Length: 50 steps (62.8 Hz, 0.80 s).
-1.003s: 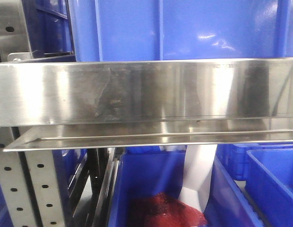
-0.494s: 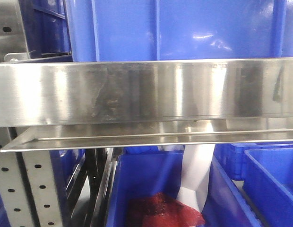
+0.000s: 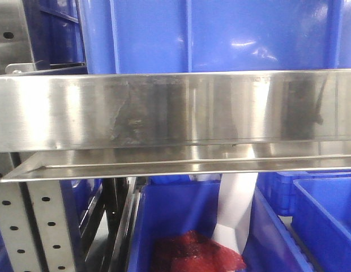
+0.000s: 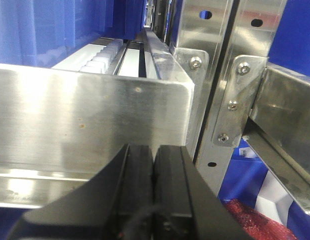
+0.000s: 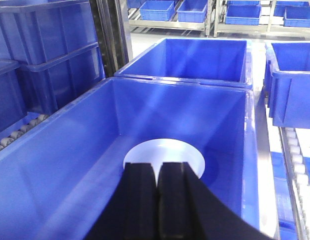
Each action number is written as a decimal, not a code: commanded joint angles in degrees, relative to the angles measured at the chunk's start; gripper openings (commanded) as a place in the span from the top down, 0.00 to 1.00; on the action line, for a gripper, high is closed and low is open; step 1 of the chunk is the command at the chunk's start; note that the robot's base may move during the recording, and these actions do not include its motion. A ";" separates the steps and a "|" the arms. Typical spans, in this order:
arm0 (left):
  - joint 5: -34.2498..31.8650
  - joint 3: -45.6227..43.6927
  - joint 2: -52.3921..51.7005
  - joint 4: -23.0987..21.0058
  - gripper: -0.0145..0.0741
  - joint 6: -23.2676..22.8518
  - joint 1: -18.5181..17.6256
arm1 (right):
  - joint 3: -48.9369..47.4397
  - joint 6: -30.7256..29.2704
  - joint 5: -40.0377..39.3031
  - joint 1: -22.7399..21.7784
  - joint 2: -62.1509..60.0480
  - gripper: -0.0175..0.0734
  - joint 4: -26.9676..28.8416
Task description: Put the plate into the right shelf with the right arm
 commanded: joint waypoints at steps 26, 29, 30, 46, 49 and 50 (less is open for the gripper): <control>-4.83 0.57 -0.24 -0.13 0.89 -0.34 -0.38 | 13.76 22.92 -14.65 -0.34 -11.33 0.75 -25.23; -4.83 0.57 -0.24 -0.13 0.89 -0.34 -0.38 | 17.17 25.11 -17.02 -0.34 -14.42 0.75 -28.05; -4.83 0.57 -0.24 -0.13 0.89 -0.34 -0.38 | 18.22 25.74 -17.98 -0.34 -15.34 0.75 -28.80; -4.83 0.57 -0.24 -0.13 0.89 -0.34 -0.38 | 41.34 24.66 -39.84 -0.43 -33.58 0.75 -32.13; -4.83 0.57 -0.24 -0.13 0.89 -0.34 -0.38 | 45.67 23.47 -44.01 -0.43 -36.15 0.75 -31.93; -4.83 0.57 -0.24 -0.13 0.89 -0.34 -0.38 | 47.11 23.01 -45.08 -0.43 -36.99 0.75 -31.81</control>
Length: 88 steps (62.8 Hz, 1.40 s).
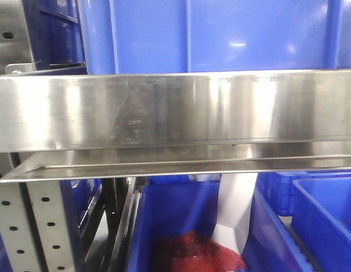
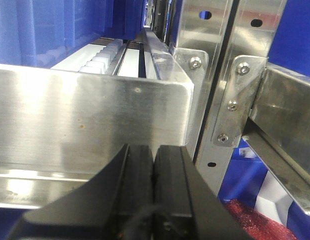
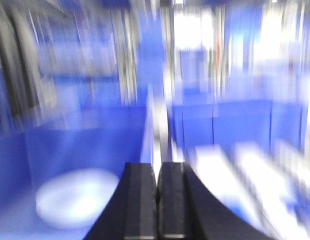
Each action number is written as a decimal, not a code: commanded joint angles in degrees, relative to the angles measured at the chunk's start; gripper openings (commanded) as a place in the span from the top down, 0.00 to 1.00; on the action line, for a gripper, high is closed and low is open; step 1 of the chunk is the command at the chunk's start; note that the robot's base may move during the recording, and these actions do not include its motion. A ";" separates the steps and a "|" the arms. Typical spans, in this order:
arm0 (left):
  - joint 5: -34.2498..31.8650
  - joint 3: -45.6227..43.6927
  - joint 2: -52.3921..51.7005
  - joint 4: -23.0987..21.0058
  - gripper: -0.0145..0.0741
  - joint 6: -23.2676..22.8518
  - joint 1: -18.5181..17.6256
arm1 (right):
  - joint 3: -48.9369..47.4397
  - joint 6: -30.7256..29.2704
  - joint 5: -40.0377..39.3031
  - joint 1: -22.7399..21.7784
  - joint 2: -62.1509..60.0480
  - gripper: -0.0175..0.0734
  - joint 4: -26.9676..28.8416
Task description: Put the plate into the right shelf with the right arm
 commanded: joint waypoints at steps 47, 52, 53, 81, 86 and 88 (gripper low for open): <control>-4.83 0.57 -0.24 -0.13 0.89 -0.34 -0.38 | 43.79 -8.24 -15.09 -0.38 -30.75 0.75 6.01; -4.83 0.57 -0.24 -0.13 0.89 -0.34 -0.38 | 43.79 -8.24 -13.63 -0.38 -30.76 0.75 6.01; -4.83 0.57 -0.24 -0.13 0.89 -0.34 -0.38 | 43.79 -8.24 -13.35 -0.38 -30.76 0.75 6.01; -4.83 0.57 -0.24 -0.13 0.89 -0.34 -0.38 | 43.79 -8.24 -9.82 -0.38 -30.76 0.75 6.01; -4.83 0.57 -0.24 -0.13 0.89 -0.34 -0.38 | 43.79 -8.24 -9.27 -0.38 -30.76 0.75 6.01; -4.83 0.57 -0.24 -0.13 0.89 -0.34 -0.38 | 43.79 -8.24 -8.79 -0.38 -30.76 0.75 6.01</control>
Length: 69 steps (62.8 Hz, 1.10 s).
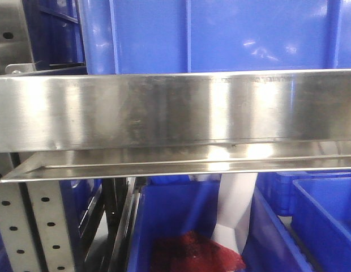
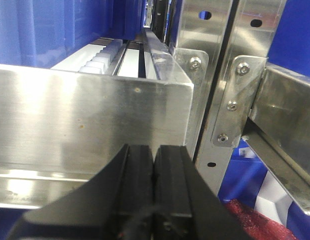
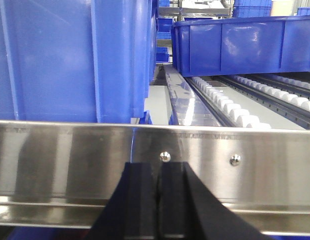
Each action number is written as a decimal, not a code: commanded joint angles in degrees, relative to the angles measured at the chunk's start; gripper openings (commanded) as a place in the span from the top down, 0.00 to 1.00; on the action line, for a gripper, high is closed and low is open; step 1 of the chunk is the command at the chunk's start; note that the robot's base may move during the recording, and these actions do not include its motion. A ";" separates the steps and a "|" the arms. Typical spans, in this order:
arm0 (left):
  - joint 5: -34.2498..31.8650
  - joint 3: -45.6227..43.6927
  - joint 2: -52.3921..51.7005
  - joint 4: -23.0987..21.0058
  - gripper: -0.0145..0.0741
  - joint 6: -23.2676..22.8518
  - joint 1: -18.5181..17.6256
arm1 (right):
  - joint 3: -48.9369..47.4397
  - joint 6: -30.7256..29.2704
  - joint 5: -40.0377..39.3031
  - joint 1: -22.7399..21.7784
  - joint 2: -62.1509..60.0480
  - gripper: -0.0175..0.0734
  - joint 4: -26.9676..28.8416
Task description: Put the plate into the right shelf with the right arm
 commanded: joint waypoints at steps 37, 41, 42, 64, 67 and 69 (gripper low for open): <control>-4.83 0.57 -0.24 -0.13 0.89 -0.34 -0.38 | -0.26 -0.56 -1.88 -0.38 -0.79 0.75 -0.64; -4.83 0.57 -0.24 -0.13 0.89 -0.34 -0.38 | -0.26 -0.56 -1.88 -0.38 -0.79 0.75 -0.64; -4.83 0.57 -0.24 -0.13 0.89 -0.34 -0.38 | -0.26 -0.56 -1.88 -0.38 -0.79 0.75 -0.64; -4.83 0.57 -0.24 -0.13 0.89 -0.34 -0.38 | -0.26 -0.56 -0.30 -0.38 -0.79 0.75 -0.64; -4.83 0.57 -0.24 -0.13 0.89 -0.34 -0.38 | -0.26 -0.56 -0.30 -0.38 -0.79 0.75 -0.64; -4.83 0.57 -0.24 -0.13 0.89 -0.34 -0.38 | -0.26 -0.56 -0.30 -0.38 -0.79 0.75 -0.64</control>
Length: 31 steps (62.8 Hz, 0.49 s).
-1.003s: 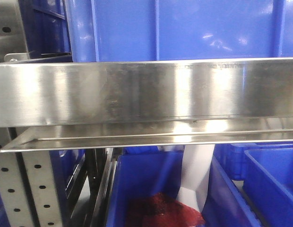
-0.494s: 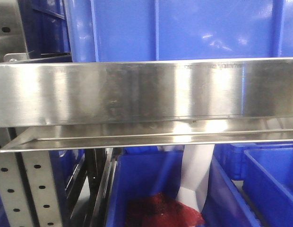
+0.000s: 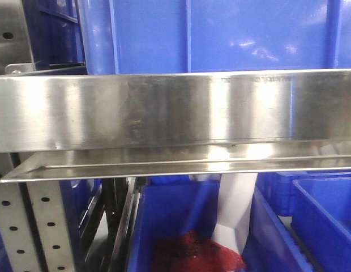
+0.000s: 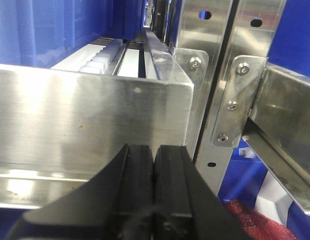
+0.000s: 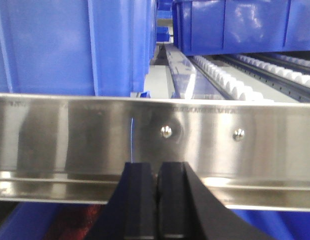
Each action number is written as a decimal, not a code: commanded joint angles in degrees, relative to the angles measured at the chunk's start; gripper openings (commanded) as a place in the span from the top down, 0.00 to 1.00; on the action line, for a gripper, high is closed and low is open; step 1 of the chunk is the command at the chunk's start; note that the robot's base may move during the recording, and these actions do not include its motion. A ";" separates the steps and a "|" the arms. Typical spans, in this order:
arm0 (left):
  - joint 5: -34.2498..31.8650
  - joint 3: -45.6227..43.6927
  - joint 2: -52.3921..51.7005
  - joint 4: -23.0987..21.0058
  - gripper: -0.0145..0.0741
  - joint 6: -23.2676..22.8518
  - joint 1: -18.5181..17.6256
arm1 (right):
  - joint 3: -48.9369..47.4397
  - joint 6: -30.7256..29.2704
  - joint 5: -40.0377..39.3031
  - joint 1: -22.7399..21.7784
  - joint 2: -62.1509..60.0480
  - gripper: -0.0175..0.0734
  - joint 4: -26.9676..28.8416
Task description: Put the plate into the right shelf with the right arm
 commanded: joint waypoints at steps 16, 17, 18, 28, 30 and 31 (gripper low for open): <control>-4.83 0.57 -0.24 -0.13 0.89 -0.34 -0.38 | -0.26 -0.43 -4.62 -0.38 -0.79 0.75 -0.64; -4.83 0.57 -0.24 -0.13 0.89 -0.34 -0.38 | -0.26 -0.43 -4.62 -0.38 -0.79 0.75 -0.64; -4.83 0.57 -0.24 -0.13 0.89 -0.34 -0.38 | -0.26 -0.43 -4.62 -0.38 -0.79 0.75 -0.64; -4.83 0.57 -0.24 -0.13 0.89 -0.34 -0.38 | -0.26 -0.43 -4.62 -0.38 -0.79 0.75 -0.64; -4.83 0.57 -0.24 -0.13 0.89 -0.34 -0.38 | -0.26 -0.43 -4.62 -0.38 -0.79 0.75 -0.64; -4.83 0.57 -0.24 -0.13 0.89 -0.34 -0.38 | -0.26 -0.43 -4.62 -0.38 -0.79 0.75 -0.64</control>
